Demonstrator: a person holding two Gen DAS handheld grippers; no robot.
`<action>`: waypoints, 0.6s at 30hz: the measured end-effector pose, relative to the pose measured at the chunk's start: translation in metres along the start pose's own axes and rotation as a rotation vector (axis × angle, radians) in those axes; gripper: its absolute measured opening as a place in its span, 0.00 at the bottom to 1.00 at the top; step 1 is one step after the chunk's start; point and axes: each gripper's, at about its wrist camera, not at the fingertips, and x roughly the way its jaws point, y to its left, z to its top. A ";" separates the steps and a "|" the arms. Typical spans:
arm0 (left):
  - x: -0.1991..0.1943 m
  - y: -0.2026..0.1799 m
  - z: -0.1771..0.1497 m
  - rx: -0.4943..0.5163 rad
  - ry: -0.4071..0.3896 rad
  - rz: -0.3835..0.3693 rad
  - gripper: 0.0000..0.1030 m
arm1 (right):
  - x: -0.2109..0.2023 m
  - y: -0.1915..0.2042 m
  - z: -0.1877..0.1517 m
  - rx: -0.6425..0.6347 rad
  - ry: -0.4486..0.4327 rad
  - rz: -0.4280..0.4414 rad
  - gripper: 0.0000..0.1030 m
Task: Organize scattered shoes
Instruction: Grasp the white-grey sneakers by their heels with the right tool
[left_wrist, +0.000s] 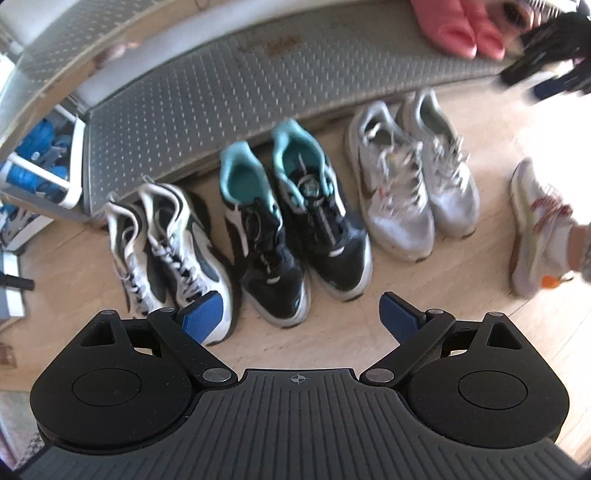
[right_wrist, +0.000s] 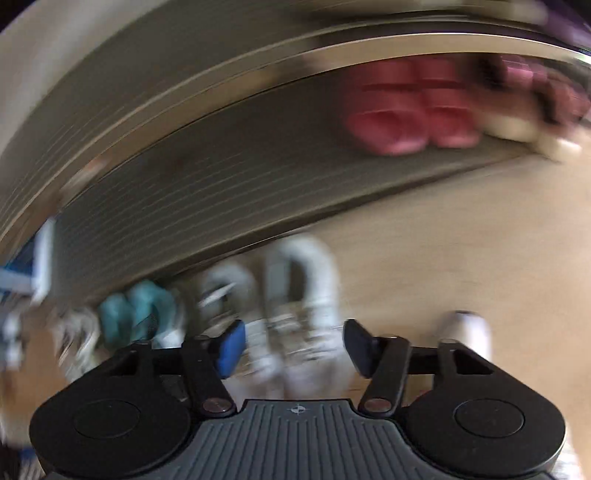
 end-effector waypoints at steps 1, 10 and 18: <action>0.002 0.003 0.000 -0.017 0.014 0.002 0.93 | 0.009 0.013 0.002 -0.049 0.002 0.001 0.45; 0.018 0.002 0.013 -0.065 0.084 -0.034 0.93 | 0.103 0.041 0.032 -0.106 0.103 -0.065 0.59; 0.037 0.000 0.030 -0.117 0.138 -0.025 0.93 | 0.171 0.028 0.026 -0.162 0.163 -0.127 0.60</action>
